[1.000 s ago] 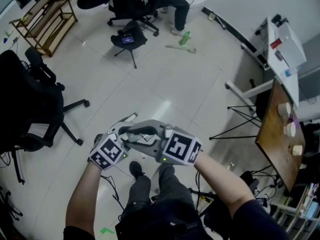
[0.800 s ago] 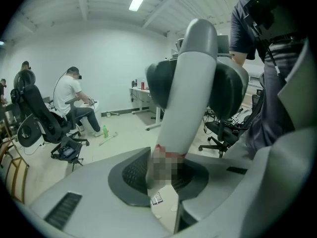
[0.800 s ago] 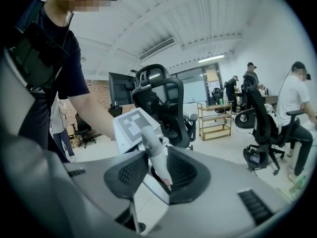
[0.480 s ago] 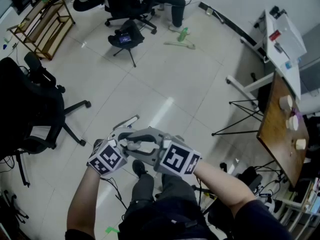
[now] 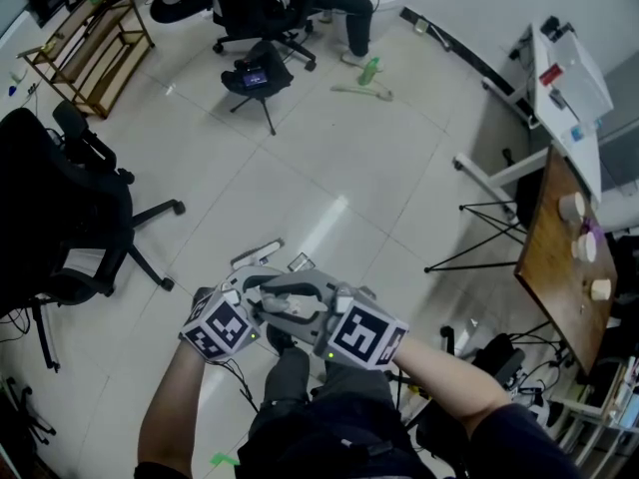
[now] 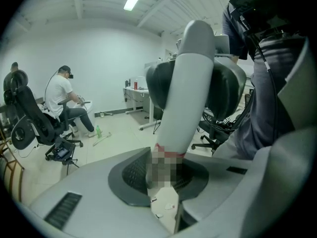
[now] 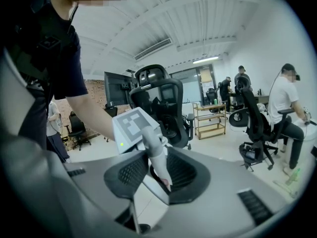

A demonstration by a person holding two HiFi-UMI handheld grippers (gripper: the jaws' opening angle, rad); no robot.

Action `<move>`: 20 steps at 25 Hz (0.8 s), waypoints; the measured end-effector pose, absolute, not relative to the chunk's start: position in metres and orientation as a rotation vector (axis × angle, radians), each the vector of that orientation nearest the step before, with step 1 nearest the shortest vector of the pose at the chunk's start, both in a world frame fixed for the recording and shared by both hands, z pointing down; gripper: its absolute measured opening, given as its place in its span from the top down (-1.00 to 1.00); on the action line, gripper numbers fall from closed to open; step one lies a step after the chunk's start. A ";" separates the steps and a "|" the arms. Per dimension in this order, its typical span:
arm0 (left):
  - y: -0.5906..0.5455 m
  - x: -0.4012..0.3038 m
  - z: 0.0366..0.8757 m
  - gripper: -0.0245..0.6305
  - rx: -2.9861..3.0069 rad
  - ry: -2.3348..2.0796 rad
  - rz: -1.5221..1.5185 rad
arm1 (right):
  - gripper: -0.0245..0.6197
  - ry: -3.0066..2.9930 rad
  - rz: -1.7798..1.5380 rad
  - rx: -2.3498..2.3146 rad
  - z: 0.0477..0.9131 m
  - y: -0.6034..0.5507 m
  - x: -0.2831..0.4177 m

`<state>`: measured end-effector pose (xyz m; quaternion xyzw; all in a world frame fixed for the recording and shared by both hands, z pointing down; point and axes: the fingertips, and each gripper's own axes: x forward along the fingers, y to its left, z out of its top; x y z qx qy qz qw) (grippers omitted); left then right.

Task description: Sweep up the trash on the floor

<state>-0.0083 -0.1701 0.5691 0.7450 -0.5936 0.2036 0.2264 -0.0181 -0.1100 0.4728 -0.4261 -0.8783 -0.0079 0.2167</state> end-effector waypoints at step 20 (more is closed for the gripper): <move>-0.159 -0.060 0.562 0.78 1.997 -1.773 0.783 | 0.54 -2.568 -0.020 -1.046 0.464 -0.099 -0.070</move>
